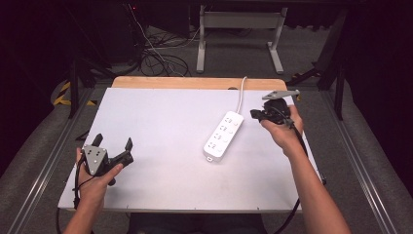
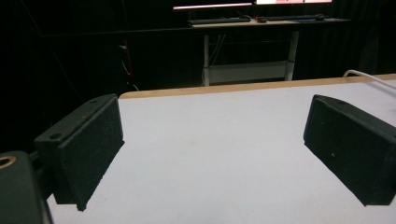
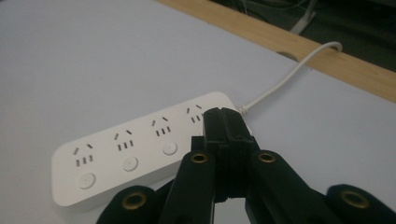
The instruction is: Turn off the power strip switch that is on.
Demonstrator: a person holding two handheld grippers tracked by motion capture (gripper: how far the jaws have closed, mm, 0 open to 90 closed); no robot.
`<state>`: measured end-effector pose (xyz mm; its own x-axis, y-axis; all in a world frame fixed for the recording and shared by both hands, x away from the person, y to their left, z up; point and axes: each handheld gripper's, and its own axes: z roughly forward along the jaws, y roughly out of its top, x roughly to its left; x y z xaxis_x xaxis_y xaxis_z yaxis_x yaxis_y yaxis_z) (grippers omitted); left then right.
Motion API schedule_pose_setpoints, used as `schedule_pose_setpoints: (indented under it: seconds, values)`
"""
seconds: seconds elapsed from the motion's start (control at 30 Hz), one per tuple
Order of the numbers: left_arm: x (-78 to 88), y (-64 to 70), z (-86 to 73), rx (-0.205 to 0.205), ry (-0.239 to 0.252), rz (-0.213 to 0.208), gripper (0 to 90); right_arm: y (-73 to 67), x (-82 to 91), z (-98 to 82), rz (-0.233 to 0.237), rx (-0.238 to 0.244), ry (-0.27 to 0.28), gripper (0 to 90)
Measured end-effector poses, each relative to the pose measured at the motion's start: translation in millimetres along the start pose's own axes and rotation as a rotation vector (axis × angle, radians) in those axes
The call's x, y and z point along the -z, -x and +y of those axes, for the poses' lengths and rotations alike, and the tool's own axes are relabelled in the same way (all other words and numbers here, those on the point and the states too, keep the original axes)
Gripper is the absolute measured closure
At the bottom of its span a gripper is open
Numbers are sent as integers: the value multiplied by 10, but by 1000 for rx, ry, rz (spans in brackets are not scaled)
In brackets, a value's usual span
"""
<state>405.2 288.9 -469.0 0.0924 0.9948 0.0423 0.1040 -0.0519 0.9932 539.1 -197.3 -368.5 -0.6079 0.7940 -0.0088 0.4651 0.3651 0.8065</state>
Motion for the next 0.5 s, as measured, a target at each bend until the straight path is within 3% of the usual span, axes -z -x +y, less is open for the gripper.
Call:
schedule_pose_setpoints:
  seconds: [0.13,0.2,0.43,0.5]
  values:
    - [-12,1,-5,2,1,-1,54,22,272,-188,16,-26,145,900]
    - [-16,2,-8,2,-4,-2,54,48,382,-325,27,-51,255,900]
    - [-28,13,-1,4,-3,-4,54,143,472,-966,17,-117,544,900]
    - [-37,18,5,5,0,-5,54,177,477,-1093,-18,-105,546,900]
